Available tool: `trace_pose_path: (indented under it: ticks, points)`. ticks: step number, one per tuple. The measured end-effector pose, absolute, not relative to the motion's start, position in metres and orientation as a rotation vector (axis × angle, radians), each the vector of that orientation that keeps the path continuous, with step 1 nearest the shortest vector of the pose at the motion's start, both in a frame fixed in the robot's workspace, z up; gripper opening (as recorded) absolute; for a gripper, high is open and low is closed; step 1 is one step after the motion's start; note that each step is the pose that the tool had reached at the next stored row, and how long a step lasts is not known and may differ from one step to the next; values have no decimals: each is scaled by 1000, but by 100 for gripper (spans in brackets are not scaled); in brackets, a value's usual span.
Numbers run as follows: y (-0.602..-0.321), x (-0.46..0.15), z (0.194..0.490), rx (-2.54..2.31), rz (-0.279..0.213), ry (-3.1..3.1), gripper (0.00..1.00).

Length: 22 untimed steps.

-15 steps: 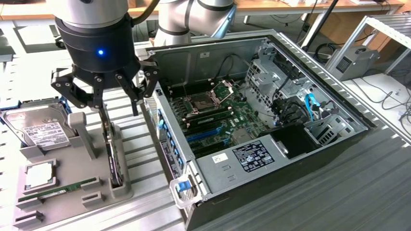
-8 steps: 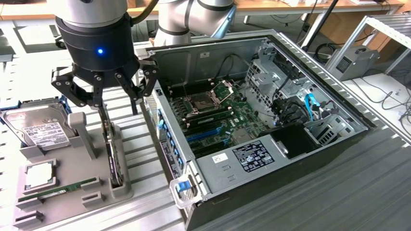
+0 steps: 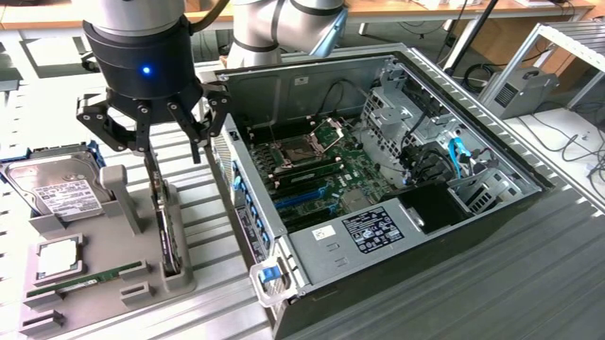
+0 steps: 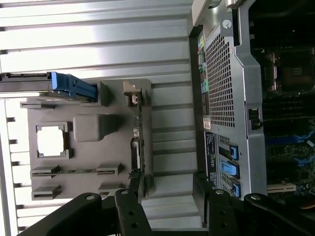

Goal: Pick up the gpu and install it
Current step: 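Pick up the gpu and move the gpu toward the slot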

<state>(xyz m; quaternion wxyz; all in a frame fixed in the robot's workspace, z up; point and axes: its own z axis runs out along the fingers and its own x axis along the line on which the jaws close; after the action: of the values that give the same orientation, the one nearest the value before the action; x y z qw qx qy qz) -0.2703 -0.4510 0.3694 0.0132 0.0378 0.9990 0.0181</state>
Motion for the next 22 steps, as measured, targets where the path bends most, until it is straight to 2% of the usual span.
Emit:
trace_pose_path:
  ticks: [22]
  points:
    - [-438,-270,359,118,57,3112,54]
